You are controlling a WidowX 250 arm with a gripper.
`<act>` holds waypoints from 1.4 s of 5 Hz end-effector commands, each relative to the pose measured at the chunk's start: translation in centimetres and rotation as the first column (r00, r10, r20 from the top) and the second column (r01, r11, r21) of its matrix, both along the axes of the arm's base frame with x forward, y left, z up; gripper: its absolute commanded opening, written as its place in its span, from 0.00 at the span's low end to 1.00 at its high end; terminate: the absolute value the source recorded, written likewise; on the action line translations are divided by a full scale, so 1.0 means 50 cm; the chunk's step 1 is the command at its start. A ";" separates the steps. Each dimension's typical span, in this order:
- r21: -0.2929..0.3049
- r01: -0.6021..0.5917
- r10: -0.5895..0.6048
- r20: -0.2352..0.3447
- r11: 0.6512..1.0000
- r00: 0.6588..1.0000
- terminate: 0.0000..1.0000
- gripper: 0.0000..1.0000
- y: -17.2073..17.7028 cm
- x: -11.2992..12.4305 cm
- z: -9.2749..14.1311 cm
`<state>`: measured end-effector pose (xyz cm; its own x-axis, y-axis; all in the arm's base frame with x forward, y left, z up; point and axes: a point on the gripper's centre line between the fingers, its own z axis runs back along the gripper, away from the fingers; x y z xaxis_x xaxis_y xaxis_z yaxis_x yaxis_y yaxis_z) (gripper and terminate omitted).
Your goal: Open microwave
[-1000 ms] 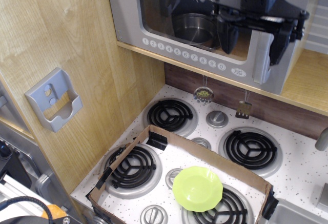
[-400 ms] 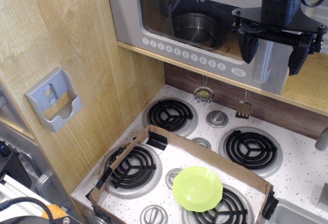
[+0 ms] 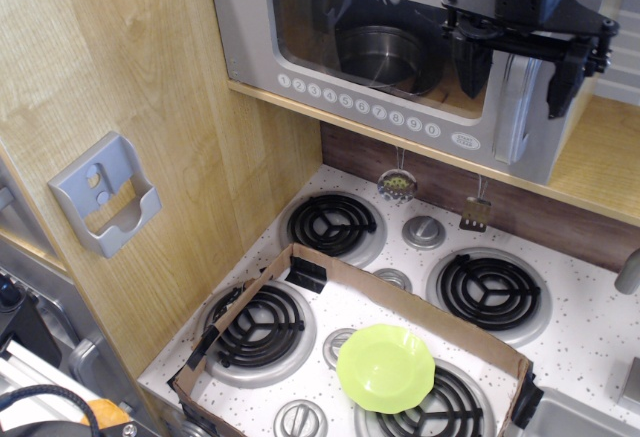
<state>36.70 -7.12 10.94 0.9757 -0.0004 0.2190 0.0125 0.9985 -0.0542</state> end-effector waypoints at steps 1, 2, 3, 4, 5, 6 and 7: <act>0.010 -0.030 0.029 0.080 0.999 0.996 0.00 0.00 0.002 0.015 0.041; 0.008 -0.074 0.073 0.092 0.997 0.993 0.00 0.00 -0.003 -0.002 0.033; 0.006 -0.112 0.111 0.099 0.994 0.989 0.00 0.00 -0.007 -0.021 0.025; 0.012 -0.147 0.146 0.094 0.989 0.985 0.00 0.00 -0.006 -0.044 0.018; 0.025 -0.187 0.184 0.076 0.982 0.980 0.00 0.00 0.002 -0.072 0.016; 0.047 -0.243 0.241 0.038 0.969 0.970 0.00 0.00 0.017 -0.115 0.027; 0.076 -0.332 0.331 0.028 0.940 0.943 0.00 1.00 0.009 -0.173 0.036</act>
